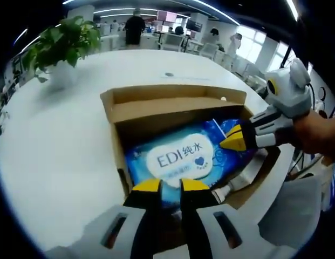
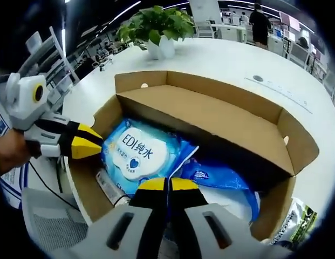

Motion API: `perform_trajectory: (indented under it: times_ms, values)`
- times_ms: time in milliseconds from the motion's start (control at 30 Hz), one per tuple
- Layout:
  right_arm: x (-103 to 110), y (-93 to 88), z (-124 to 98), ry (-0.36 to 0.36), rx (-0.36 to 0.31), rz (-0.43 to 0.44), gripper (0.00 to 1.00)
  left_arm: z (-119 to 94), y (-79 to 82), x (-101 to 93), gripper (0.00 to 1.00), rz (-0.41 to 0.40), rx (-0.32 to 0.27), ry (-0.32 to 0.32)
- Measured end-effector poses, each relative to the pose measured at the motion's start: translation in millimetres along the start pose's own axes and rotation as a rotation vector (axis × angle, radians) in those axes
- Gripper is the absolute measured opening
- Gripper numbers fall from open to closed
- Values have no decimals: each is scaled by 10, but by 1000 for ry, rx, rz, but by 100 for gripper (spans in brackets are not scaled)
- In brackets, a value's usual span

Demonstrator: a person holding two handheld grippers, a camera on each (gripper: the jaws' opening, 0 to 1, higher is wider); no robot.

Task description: Operate the shoe box by opening the lid, removing the specified soft item, and placing it in the target area until the item is outside and the box remains undamaged.

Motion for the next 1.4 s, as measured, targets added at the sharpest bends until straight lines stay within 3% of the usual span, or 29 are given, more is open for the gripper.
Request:
perform_trajectory:
  times_ms: [267,800,1133,1400]
  values:
    - [-246,-34,-254,-36,-12,16,0,0,12,-18,10,-8,-2,7]
    - [-435,-146,-461,-60,-13,23,0,105,100,-195,10,10,4,4]
    - [-525,-210,-449,-71,-8,46,0,200,145,-299,11,12,16,-13]
    - [-538,-243,-440,-68,-6,56,0,275,80,-369,11,4,45,-27]
Point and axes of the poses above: the point that each gripper's makers call its tool centre point, and the gripper's own axes: z roughly forward along the fingers, x roughly to its left, y roughly out of its top, the point moved 2 cm from there along -z, roughly backward along the fingers, and after that the axes turned 6 degrees about z, right-handed, at the moved point
